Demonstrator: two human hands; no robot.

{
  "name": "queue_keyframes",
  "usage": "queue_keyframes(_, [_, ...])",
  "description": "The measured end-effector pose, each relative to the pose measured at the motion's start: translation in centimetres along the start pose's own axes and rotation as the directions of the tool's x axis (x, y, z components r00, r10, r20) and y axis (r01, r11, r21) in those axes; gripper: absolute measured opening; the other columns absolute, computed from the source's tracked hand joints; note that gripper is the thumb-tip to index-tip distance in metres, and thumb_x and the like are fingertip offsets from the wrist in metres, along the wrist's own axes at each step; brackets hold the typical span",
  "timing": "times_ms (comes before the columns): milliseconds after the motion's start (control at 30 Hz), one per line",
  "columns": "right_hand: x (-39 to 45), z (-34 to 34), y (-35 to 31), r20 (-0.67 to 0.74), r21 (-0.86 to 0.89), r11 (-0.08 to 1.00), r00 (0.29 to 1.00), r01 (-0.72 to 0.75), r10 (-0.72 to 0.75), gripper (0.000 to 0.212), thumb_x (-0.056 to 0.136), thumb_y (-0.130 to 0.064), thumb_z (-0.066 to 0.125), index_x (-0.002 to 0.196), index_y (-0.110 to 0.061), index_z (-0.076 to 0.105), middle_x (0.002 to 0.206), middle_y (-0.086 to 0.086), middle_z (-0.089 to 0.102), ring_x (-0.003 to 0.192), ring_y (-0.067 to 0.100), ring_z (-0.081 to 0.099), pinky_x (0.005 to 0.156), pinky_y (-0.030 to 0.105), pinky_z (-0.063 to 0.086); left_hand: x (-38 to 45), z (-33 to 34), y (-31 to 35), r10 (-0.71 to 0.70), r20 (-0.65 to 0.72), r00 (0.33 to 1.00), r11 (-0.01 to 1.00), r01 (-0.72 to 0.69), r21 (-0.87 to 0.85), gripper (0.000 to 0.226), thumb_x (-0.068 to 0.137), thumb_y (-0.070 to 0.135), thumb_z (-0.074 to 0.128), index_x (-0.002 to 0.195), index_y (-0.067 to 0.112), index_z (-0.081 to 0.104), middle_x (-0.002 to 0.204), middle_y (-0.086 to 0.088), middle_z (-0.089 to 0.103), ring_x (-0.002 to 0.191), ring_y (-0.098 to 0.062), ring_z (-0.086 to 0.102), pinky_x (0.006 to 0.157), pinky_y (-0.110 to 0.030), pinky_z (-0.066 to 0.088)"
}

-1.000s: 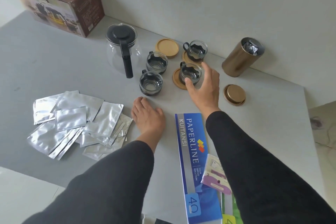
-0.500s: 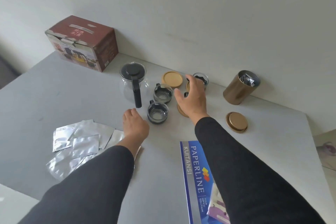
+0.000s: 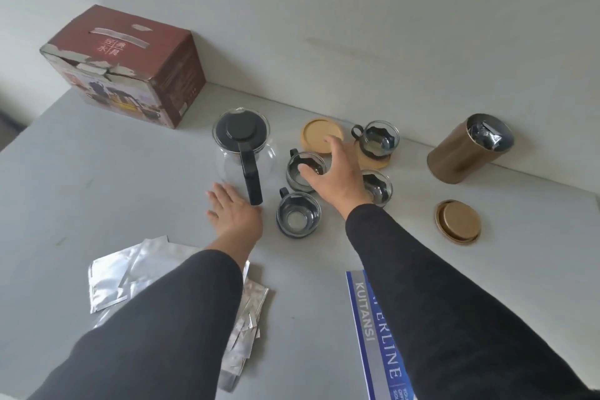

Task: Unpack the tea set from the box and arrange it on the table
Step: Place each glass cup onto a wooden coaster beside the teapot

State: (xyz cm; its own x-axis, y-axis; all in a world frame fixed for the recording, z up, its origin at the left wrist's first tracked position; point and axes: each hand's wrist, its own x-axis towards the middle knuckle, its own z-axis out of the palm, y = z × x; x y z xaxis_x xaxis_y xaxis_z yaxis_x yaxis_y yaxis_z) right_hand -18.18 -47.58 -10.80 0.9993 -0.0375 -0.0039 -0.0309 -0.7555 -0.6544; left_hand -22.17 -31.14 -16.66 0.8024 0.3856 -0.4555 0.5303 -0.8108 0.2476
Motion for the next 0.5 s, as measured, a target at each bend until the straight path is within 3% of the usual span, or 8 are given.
queue_keyframes(233, [0.2, 3.5, -0.6, 0.106, -0.022, 0.986, 0.980, -0.166, 0.167, 0.099, 0.065, -0.060, 0.074, 0.144, -0.028, 0.023, 0.140, 0.006, 0.035, 0.131, 0.025, 0.037, 0.104, 0.039, 0.038, 0.1, 0.2, 0.2, -0.005, 0.036, 0.999, 1.000, 0.005, 0.013, 0.080, 0.100, 0.036, 0.037, 0.147, 0.001, -0.016, 0.157, -0.014, -0.017, 0.146, -0.030, -0.014, 0.118, -0.045, 0.004])
queue_keyframes(500, [0.6, 4.5, -1.1, 0.047, -0.032, 0.975, 0.974, -0.220, 0.221, 0.088, 0.073, -0.043, 0.076, 0.143, -0.025, 0.026, 0.137, 0.010, 0.037, 0.125, 0.028, 0.043, 0.098, 0.034, 0.039, 0.5, 0.6, -0.4, 0.034, 0.053, 0.998, 0.999, -0.034, 0.001, 0.076, 0.101, 0.037, 0.032, 0.147, 0.001, -0.017, 0.156, -0.014, -0.021, 0.145, -0.030, -0.017, 0.118, -0.045, 0.000])
